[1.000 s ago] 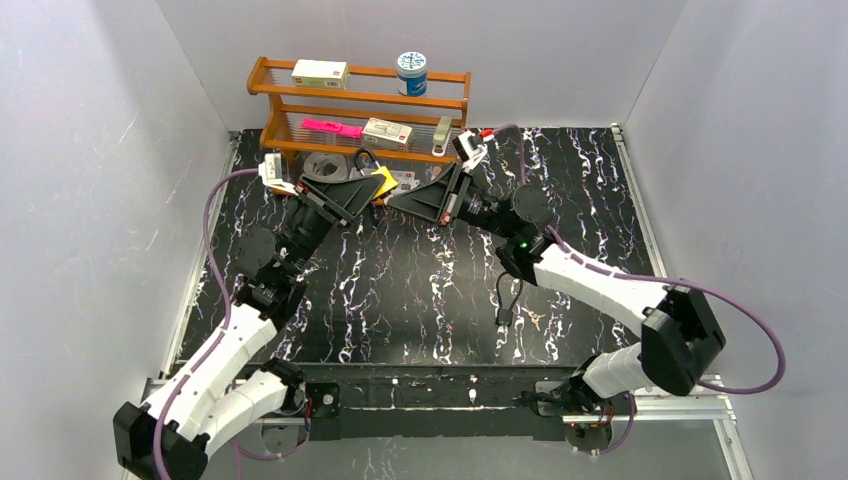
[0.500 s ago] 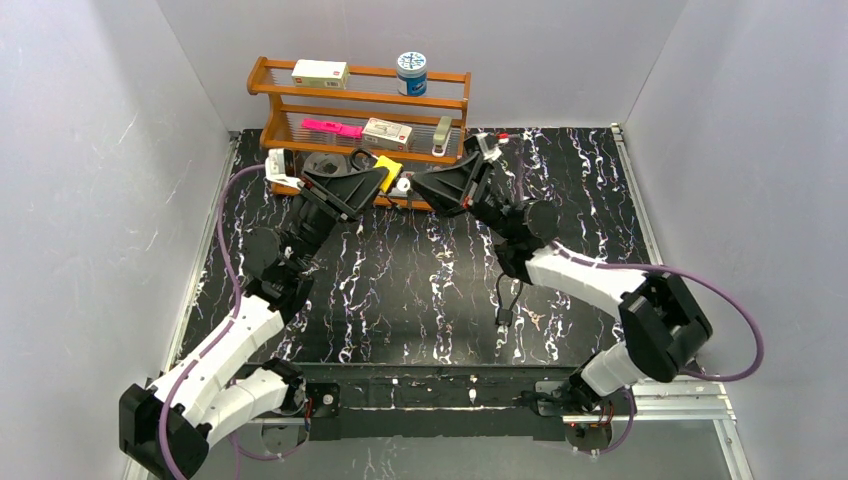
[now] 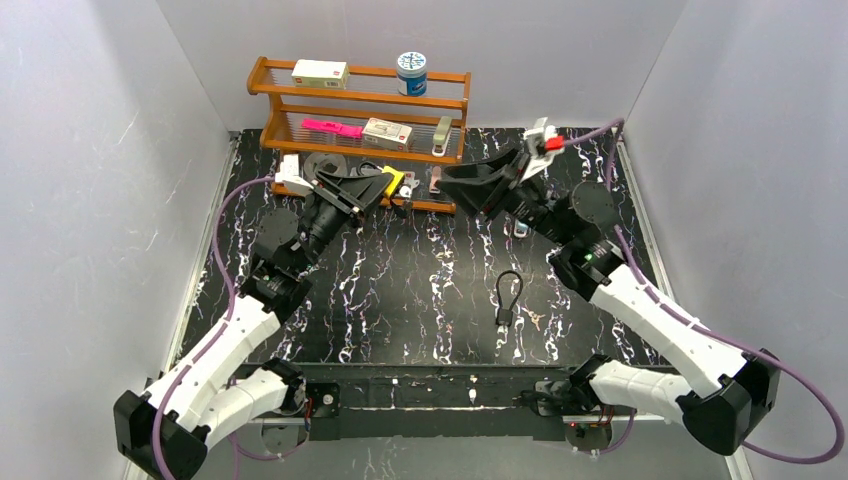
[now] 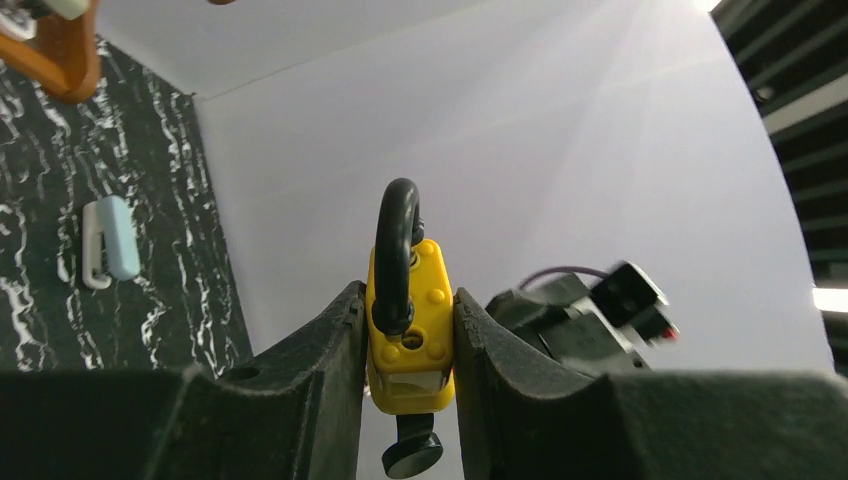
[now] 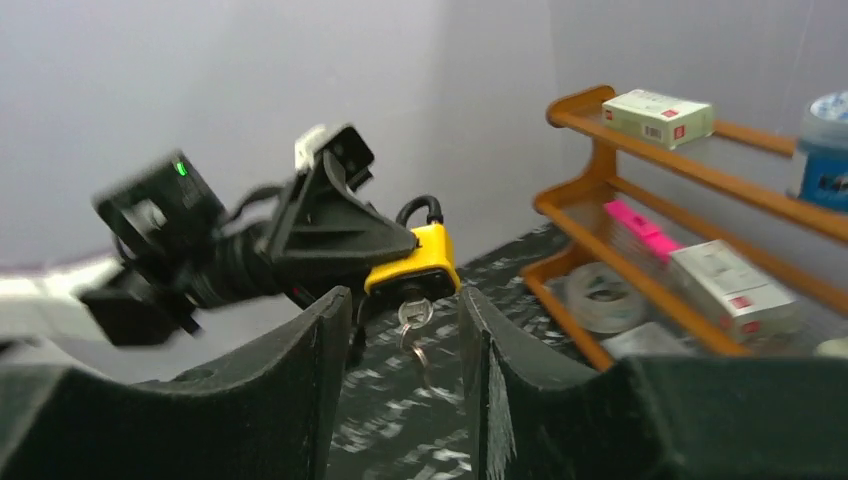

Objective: Unlock with the key

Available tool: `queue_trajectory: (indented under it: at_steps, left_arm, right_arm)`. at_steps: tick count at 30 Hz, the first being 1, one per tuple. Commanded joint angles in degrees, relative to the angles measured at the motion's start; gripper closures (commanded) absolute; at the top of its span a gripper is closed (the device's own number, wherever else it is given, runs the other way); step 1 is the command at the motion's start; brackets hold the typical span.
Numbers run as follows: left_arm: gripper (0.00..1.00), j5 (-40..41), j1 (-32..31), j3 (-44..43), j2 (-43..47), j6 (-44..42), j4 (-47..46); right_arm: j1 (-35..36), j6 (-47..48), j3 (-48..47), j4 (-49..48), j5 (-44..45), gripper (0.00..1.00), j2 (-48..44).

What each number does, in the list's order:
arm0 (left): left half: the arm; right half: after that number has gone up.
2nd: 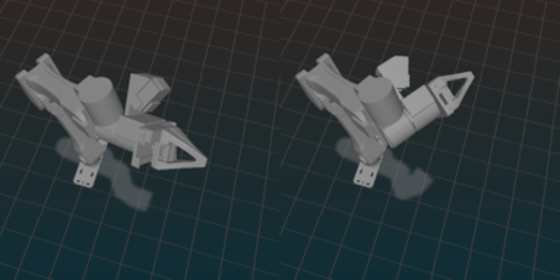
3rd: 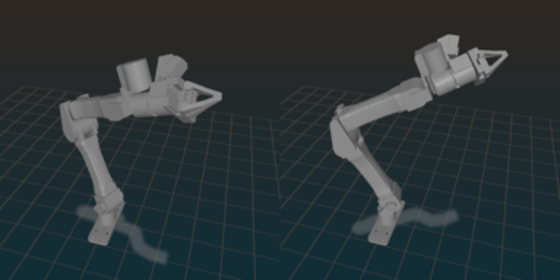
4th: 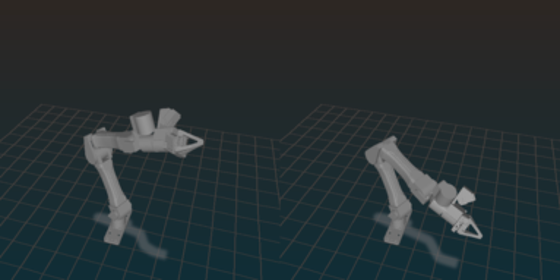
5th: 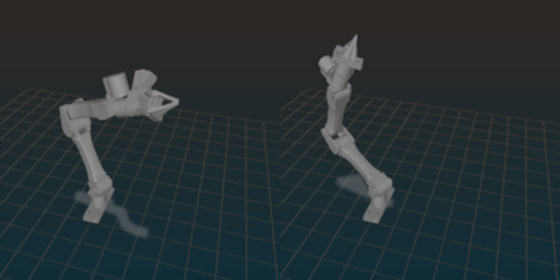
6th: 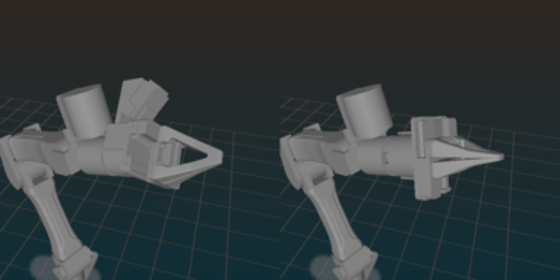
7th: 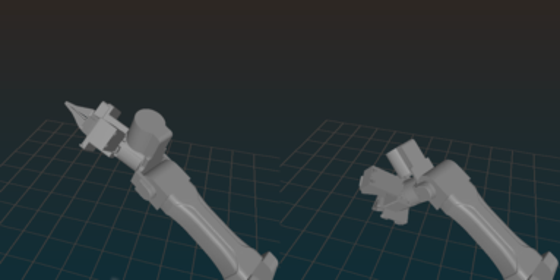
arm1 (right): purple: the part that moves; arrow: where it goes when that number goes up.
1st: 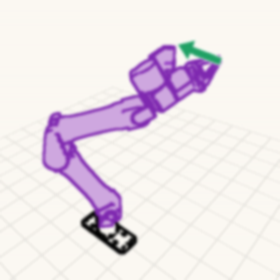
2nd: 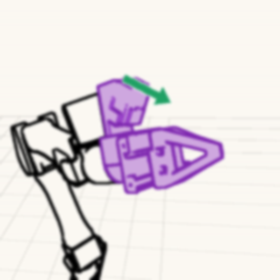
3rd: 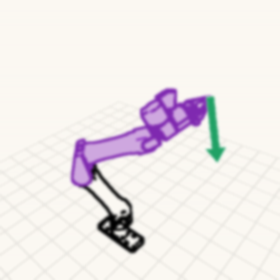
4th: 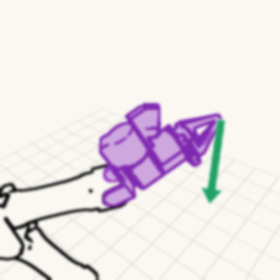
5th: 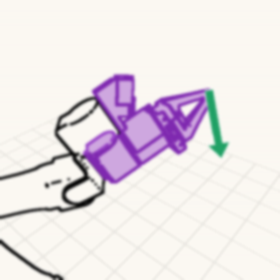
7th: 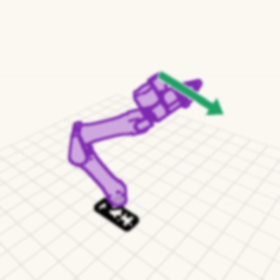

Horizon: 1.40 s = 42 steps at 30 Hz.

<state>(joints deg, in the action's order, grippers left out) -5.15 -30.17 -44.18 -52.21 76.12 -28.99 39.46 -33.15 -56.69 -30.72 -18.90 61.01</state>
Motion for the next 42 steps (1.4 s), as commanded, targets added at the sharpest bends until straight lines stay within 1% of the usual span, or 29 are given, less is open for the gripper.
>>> queue_trajectory:
  at_steps: [1, 2, 5, 8, 13, 16, 19, 21, 23, 32, 34, 37, 39, 42]
  left_arm:
    - [1.00, 3.0, -0.1, -6.7, 1.3, -0.2, 10.9]
    - [1.00, 3.1, -0.1, -7.4, 1.2, -0.3, 12.2]
    - [1.00, 3.5, -0.1, -8.6, 1.2, -0.3, 14.2]
    - [1.00, 3.8, -0.1, -9.4, 1.2, -1.0, 15.8]
    - [1.00, 3.0, -0.1, -9.3, 1.6, -0.9, 16.3]
    - [1.00, 3.1, -0.1, -9.5, 1.9, -1.2, 16.9]
    - [1.00, 3.0, -0.1, -9.5, 2.0, -1.2, 17.1]
    - [1.00, 2.8, -0.1, -9.6, 1.9, -0.9, 16.9]
    - [1.00, 2.5, -0.1, -9.8, 1.8, -0.7, 16.8]
    - [1.00, 1.9, -0.1, -11.2, 2.1, 0.2, 18.1]
    - [1.00, 1.8, -0.1, -11.3, 2.1, 0.5, 18.2]
    - [1.00, 1.0, -0.1, -11.4, 2.0, 1.1, 18.2]
    - [1.00, 0.7, -0.1, -11.3, 2.2, 1.2, 18.3]
    - [1.00, 0.6, -0.1, -11.3, 2.7, 1.2, 18.8]
  right_arm:
    - [8.9, 45.9, -2.8, 10.4, 5.6, 0.49, 0.7]
    - [13.1, 52.4, -2.2, 9.3, 9.3, 0.49, 1.1]
    - [20.5, 69.7, -1.4, 6.7, 18.9, 0.49, 3.6]
    - [23.7, 79.1, 1.9, -1.9, 25.8, 0.51, 5.2]
    - [25.0, 88.9, 4.7, -11.1, 30.9, 0.53, 6.4]
    - [25.0, 90.4, 6.2, -12.8, 30.3, 0.53, 4.7]
    - [25.0, 89.9, 7.2, -9.4, 28.0, 0.47, 2.7]
    - [25.0, 91.5, 8.0, -7.3, 27.1, 0.44, 2.5]
    - [25.0, 92.7, 9.0, -9.1, 26.6, 0.42, 3.0]
    - [24.9, 93.5, 8.1, -9.3, 24.7, 0.40, 5.2]
    - [24.9, 93.2, 7.8, -10.3, 24.2, 0.41, 5.7]
    - [24.8, 94.6, 7.4, -13.6, 24.5, 0.47, 7.1]
    - [24.6, 94.8, 6.6, -14.0, 23.8, 0.51, 7.7]
    - [24.4, 95.0, 5.9, -14.9, 23.2, 0.53, 8.5]
